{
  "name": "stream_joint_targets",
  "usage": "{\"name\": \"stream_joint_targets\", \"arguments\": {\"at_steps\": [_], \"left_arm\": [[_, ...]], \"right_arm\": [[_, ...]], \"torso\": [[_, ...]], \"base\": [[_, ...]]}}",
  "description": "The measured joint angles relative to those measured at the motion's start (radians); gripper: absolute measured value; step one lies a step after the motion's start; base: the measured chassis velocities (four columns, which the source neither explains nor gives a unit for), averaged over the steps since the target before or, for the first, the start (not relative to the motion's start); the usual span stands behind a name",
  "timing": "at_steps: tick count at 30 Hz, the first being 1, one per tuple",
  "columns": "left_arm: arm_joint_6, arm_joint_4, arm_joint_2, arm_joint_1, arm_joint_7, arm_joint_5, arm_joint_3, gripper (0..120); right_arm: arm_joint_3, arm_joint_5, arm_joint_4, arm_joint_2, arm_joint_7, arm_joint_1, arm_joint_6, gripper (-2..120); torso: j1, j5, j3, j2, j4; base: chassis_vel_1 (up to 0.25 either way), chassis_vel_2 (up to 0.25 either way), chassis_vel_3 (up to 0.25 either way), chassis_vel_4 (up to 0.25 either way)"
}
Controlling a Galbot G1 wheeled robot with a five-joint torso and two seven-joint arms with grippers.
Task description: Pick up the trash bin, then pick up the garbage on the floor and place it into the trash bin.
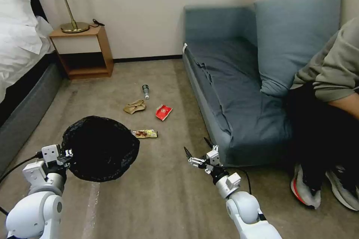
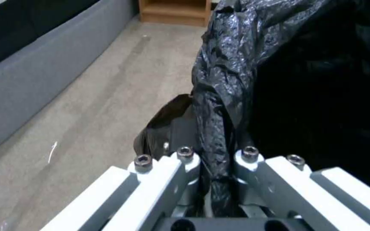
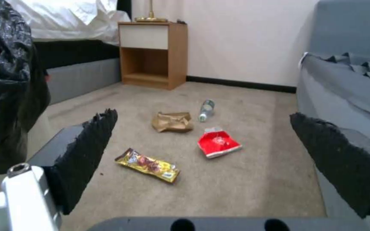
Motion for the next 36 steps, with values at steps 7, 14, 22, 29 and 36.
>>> {"name": "stream_joint_targets", "arguments": {"at_steps": [7,14,22,29,36], "left_arm": [[0.0,-0.007,0.0,-0.001,0.0,0.002,-0.002,4],[0.0,-0.012,0.0,-0.007,-0.004,0.005,-0.003,4],[-0.004,-0.014,-0.005,-0.007,-0.006,-0.005,0.0,4],[-0.03,-0.007,-0.006,-0.013,-0.006,0.003,0.002,4],[-0.041,-0.002,-0.008,-0.016,-0.006,0.015,0.002,4]], "right_arm": [[-0.009,-0.003,-0.002,0.001,0.0,0.003,0.001,100],[-0.01,-0.003,-0.002,0.002,0.0,0.002,0.003,100],[-0.006,-0.003,0.002,0.001,0.0,-0.003,0.005,100],[-0.006,-0.003,0.003,0.002,0.0,-0.005,0.006,100],[-0.009,-0.003,0.003,0.004,0.0,-0.004,0.007,100]], "torso": [[0.0,0.0001,0.0,0.0,-0.0001],[0.0,0.0,0.0,0.0,-0.0001],[0.0,0.0,0.0,0.0,0.0],[0.0,0.0,0.0,0.0,-0.0001],[0.0,0.0,0.0,0.0,-0.0001]], "base": [[-0.061,0.052,0.059,-0.054],[-0.054,0.061,0.042,-0.057],[-0.056,0.051,0.048,-0.054],[-0.058,0.069,0.057,-0.057],[-0.052,0.063,0.066,-0.048]]}}
